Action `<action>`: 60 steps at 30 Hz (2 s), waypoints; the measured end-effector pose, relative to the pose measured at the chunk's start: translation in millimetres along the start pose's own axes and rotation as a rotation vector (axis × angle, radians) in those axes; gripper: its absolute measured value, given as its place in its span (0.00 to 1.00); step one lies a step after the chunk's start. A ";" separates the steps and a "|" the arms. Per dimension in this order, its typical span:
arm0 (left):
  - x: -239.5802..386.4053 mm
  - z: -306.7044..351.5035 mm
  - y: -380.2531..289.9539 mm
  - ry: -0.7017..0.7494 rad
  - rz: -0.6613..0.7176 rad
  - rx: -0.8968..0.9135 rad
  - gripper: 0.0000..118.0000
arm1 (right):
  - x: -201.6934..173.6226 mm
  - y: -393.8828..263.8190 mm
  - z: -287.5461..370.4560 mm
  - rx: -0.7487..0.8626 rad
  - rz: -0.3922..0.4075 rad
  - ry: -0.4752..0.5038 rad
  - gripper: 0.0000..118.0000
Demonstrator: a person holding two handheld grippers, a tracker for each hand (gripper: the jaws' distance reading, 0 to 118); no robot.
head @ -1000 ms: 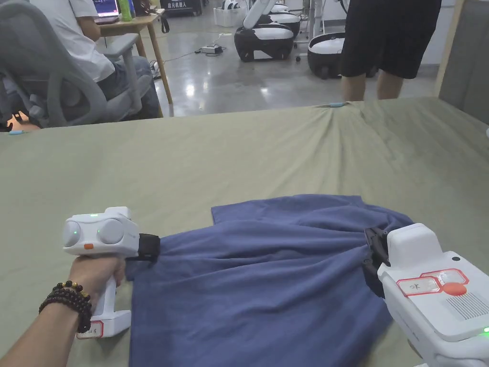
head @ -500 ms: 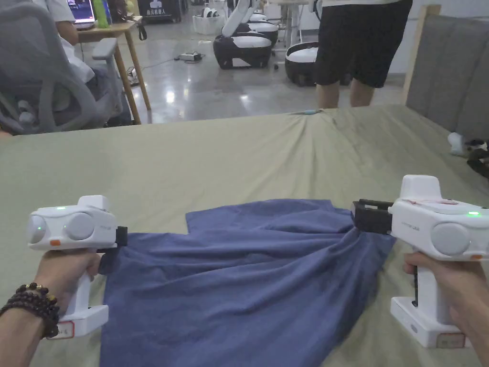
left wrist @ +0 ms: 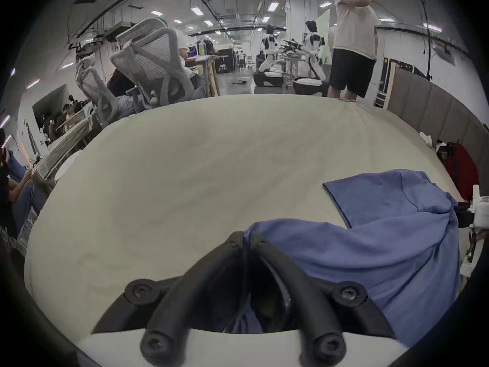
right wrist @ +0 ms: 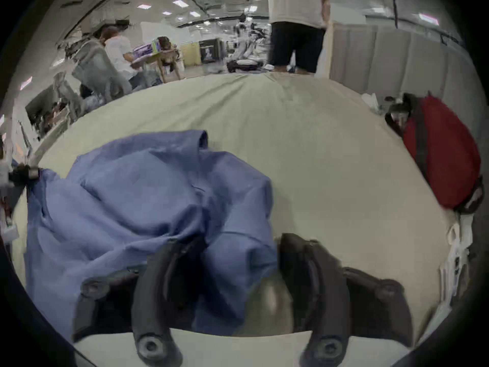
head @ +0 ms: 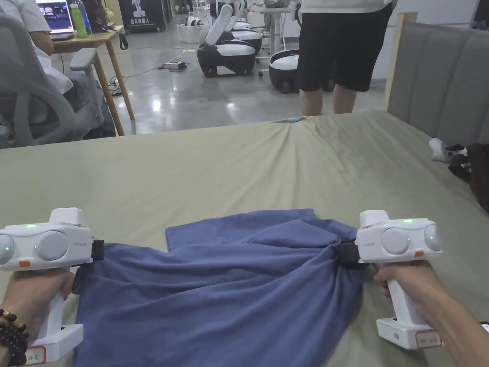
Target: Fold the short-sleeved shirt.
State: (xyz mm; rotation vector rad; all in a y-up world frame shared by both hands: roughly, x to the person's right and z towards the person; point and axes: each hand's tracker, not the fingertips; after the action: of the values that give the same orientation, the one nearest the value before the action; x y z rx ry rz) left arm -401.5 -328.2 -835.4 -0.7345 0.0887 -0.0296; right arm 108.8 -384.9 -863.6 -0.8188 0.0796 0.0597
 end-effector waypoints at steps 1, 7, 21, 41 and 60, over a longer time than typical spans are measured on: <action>-0.2 0.2 0.2 -0.002 0.001 0.002 0.02 | -2.8 -0.9 -3.9 0.005 0.025 0.020 0.33; -7.2 27.4 19.5 0.033 -0.007 0.177 0.01 | -16.5 26.2 30.7 0.174 0.057 0.076 0.08; -95.1 204.8 198.1 0.181 0.053 0.590 0.01 | -31.0 237.9 221.7 0.623 -0.035 0.027 0.08; -95.0 142.3 236.2 0.233 0.111 0.572 0.02 | -59.7 297.2 148.4 0.521 -0.019 -0.007 0.09; -95.1 149.2 61.4 0.074 0.088 0.382 0.02 | -48.9 118.4 144.9 0.375 0.120 0.040 0.09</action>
State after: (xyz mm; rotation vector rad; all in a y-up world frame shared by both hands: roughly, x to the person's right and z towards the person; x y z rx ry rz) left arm -482.8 -177.4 -759.7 -0.3469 0.1810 0.0105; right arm 57.1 -199.3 -846.6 -0.4394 0.1725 0.1373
